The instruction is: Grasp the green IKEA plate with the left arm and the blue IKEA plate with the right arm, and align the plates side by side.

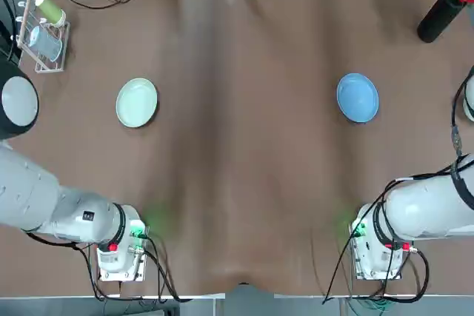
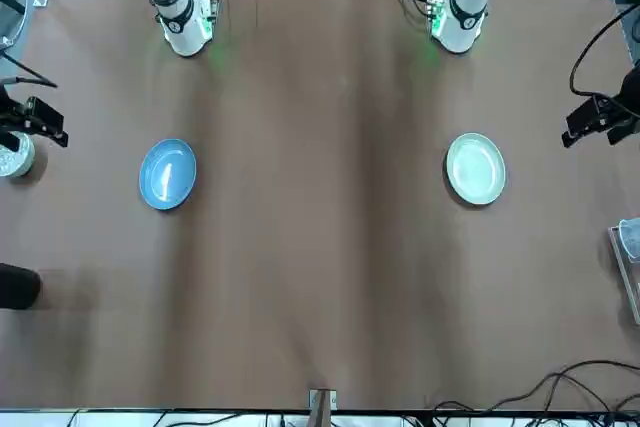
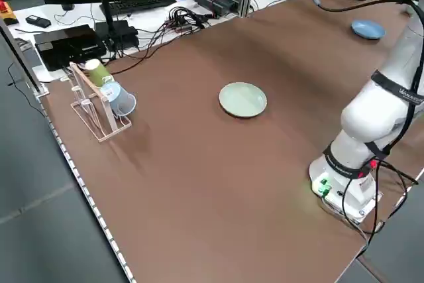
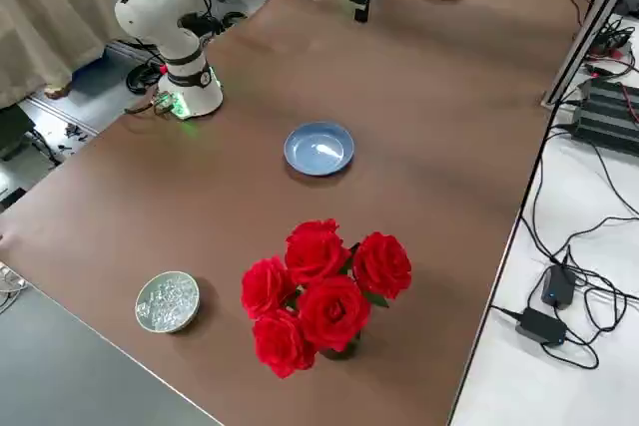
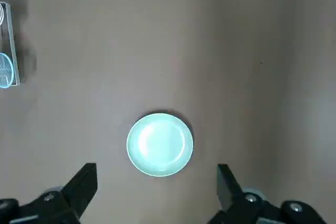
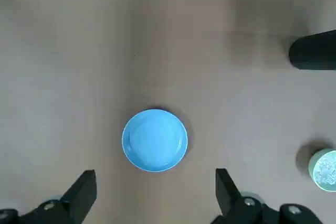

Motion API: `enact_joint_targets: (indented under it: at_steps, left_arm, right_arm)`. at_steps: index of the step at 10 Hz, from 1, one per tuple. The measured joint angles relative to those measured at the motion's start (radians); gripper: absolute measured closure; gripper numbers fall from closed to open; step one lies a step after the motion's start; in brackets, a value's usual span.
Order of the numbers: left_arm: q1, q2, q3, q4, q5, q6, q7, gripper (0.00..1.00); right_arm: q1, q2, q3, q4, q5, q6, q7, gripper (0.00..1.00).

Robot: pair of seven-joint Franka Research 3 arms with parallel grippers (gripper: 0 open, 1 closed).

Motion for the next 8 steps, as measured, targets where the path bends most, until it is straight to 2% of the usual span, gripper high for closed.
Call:
enact_joint_targets:
  at_steps: [2,4,6,8]
  left_arm:
    - [0.033,0.000,0.009,0.003,0.000,-0.001,0.018,0.05]
    - [0.071,-0.001,0.010,-0.011,-0.001,-0.010,0.044,0.05]
    - [0.078,-0.007,0.011,-0.067,-0.001,-0.001,0.072,0.05]
    - [0.095,-0.034,0.011,-0.174,-0.001,0.042,0.132,0.04]
  right_arm:
    - [-0.041,0.004,-0.003,0.000,0.051,0.000,-0.053,0.00]
    - [-0.089,0.012,-0.004,0.000,0.080,0.000,-0.099,0.00]
    - [-0.129,0.021,-0.005,-0.006,0.119,0.000,-0.125,0.00]
    - [-0.215,0.032,-0.008,-0.043,0.177,0.001,-0.190,0.03]
